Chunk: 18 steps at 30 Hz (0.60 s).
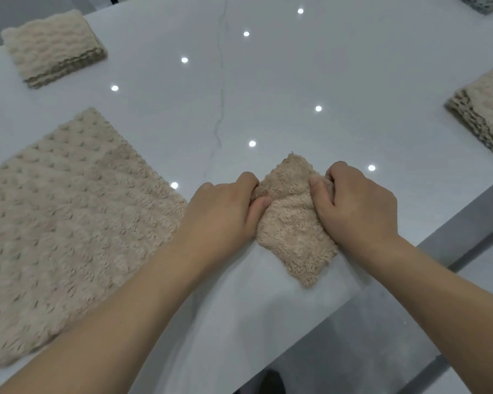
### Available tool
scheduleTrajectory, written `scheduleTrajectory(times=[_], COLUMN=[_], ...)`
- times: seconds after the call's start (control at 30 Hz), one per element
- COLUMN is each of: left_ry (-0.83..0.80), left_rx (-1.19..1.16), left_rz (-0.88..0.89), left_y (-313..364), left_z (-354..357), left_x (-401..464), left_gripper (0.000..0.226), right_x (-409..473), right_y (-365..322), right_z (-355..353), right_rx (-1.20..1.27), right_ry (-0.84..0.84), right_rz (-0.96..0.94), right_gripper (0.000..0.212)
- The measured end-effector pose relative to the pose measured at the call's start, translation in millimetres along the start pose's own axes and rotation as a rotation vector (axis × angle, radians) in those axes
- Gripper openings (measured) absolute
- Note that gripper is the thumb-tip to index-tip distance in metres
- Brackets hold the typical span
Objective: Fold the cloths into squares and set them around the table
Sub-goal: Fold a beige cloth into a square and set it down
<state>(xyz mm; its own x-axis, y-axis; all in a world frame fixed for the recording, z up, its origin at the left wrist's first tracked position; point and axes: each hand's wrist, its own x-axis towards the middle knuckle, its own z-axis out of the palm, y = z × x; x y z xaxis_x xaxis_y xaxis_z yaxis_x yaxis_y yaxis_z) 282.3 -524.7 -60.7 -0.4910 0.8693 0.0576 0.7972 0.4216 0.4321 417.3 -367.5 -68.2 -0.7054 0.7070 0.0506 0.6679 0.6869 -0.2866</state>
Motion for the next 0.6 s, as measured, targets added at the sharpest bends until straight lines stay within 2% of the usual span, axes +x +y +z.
scheduleTrajectory(times=[0.1, 0.33, 0.5, 0.6], left_ry=[0.127, 0.194, 0.155, 0.138], left_rx=[0.034, -0.005, -0.024, -0.033], left_rz=[-0.012, -0.033, -0.037, -0.047], left_y=[3.9, 5.0, 3.3, 4.1], left_z=[9.0, 11.5, 9.6, 8.6], left_x=[-15.9, -16.9, -11.9, -10.9], left_gripper=[0.019, 0.019, 0.017, 0.017], right_x=[-2.3, -4.2, 4.0, 17.1], right_y=[-0.2, 1.8, 1.1, 0.4], right_z=[1.4, 3.8, -3.4, -14.0], right_rx=[0.031, 0.045, -0.049, -0.125], right_ry=[0.047, 0.101, -0.017, -0.184], right_rz=[-0.015, -0.026, -0.041, -0.055], right_gripper=[0.035, 0.034, 0.034, 0.035])
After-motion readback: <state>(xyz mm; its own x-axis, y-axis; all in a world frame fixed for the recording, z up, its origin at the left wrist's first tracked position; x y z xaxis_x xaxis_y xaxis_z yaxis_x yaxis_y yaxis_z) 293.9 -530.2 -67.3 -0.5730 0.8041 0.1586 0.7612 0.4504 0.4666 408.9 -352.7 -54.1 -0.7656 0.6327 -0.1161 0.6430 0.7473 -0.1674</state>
